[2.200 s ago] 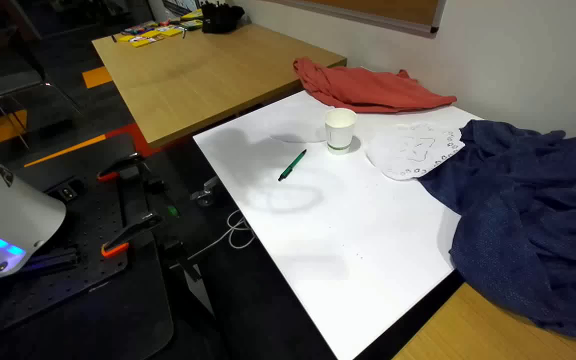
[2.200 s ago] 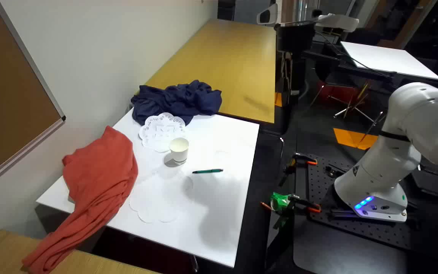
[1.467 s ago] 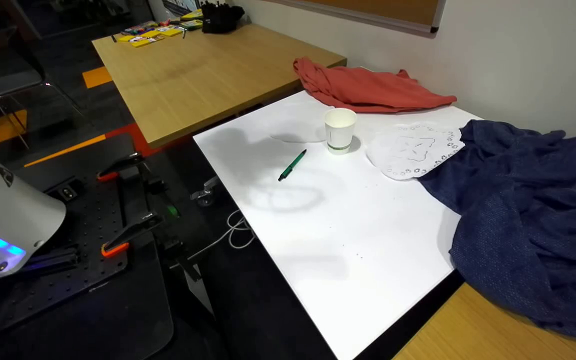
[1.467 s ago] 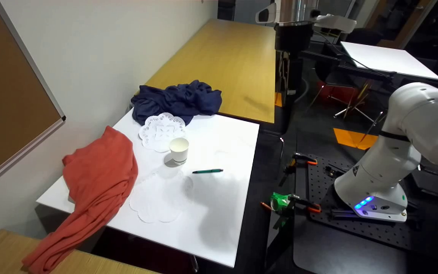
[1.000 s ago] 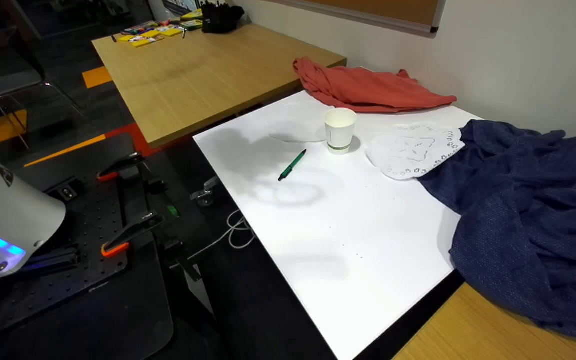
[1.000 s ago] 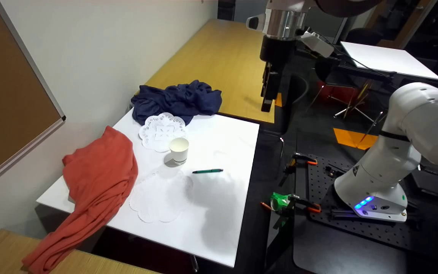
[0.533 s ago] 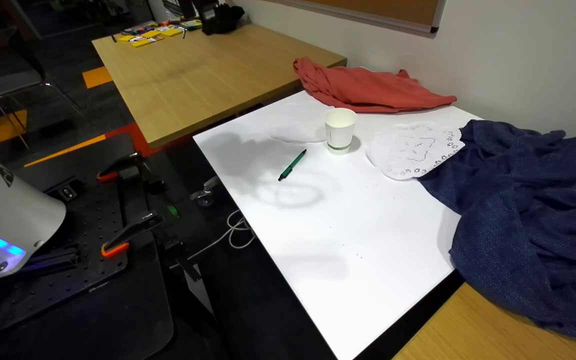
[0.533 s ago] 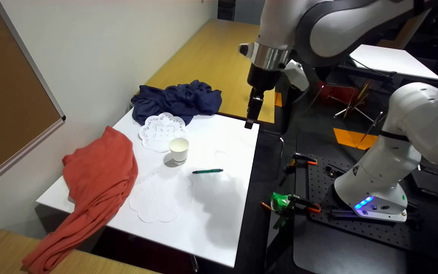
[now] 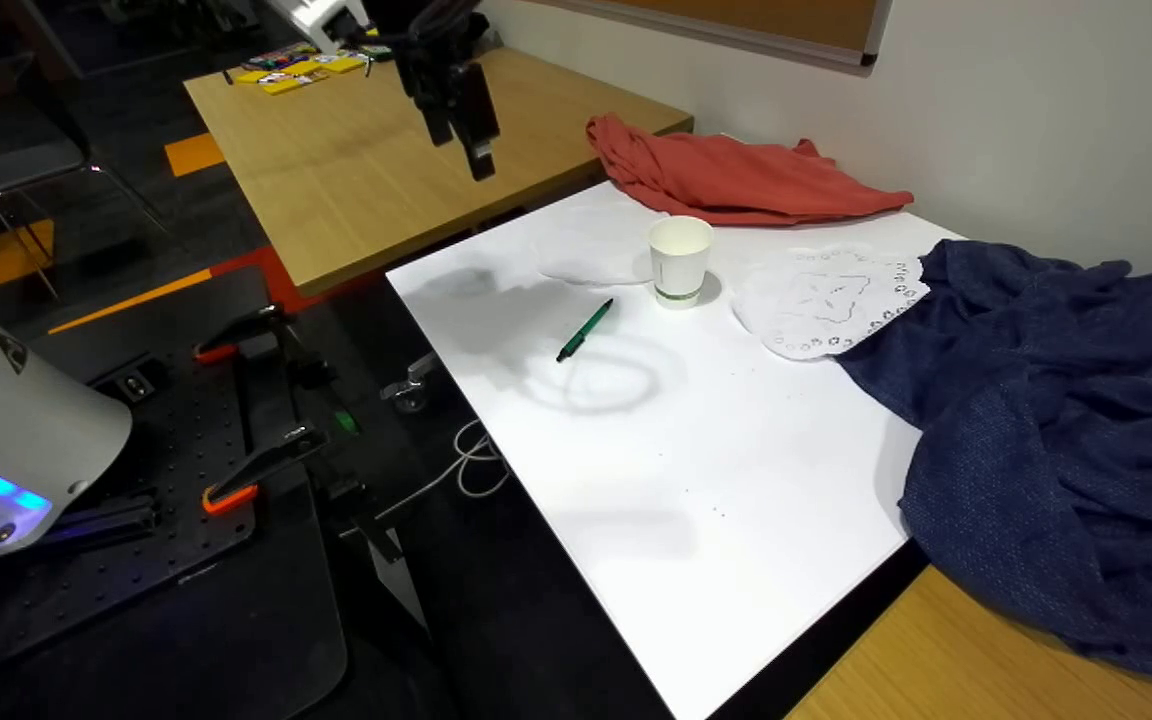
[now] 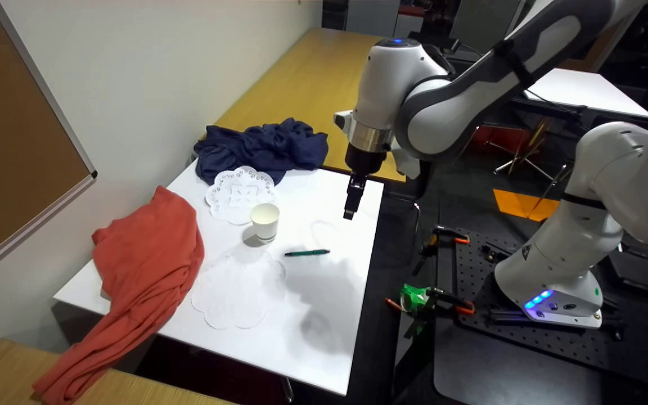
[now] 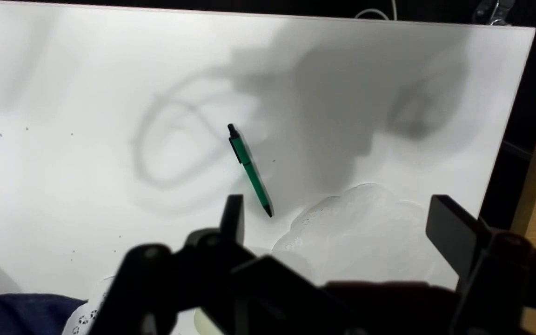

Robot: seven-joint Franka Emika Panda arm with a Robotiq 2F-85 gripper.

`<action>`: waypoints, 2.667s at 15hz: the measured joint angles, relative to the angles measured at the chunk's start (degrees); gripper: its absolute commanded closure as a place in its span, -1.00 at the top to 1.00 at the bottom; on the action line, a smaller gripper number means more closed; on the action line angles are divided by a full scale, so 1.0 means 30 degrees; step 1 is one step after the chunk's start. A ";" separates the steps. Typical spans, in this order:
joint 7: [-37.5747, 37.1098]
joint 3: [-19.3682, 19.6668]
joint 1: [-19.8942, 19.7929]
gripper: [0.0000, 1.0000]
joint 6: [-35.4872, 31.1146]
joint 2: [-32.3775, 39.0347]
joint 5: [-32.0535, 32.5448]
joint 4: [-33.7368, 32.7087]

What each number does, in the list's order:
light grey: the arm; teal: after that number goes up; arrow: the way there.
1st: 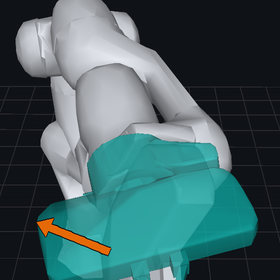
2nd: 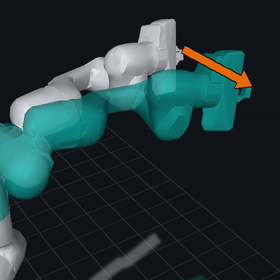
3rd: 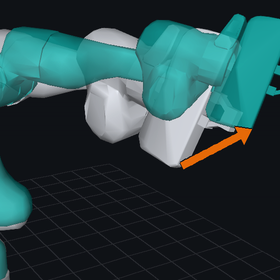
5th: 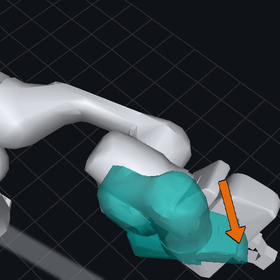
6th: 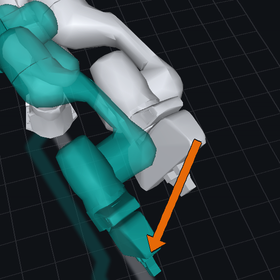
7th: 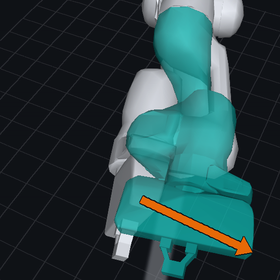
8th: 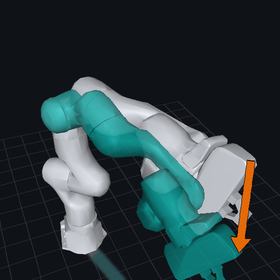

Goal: Get the pen from the table and put it in the white cup

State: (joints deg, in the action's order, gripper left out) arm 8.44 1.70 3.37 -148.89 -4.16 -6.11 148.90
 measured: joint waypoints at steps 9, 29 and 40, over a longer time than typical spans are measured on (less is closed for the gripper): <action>0.0009 -0.0001 -0.0202 1.00 -0.1683 0.6581 0.0985 -0.3202; 0.0116 -0.0103 -0.0556 1.00 -0.5388 1.1704 0.4446 -0.6107; 0.0790 -0.0467 -0.0896 1.00 -0.5637 1.4962 0.4803 -0.9001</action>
State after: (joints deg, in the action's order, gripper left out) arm 10.81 0.31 0.68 -165.80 40.73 8.30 121.90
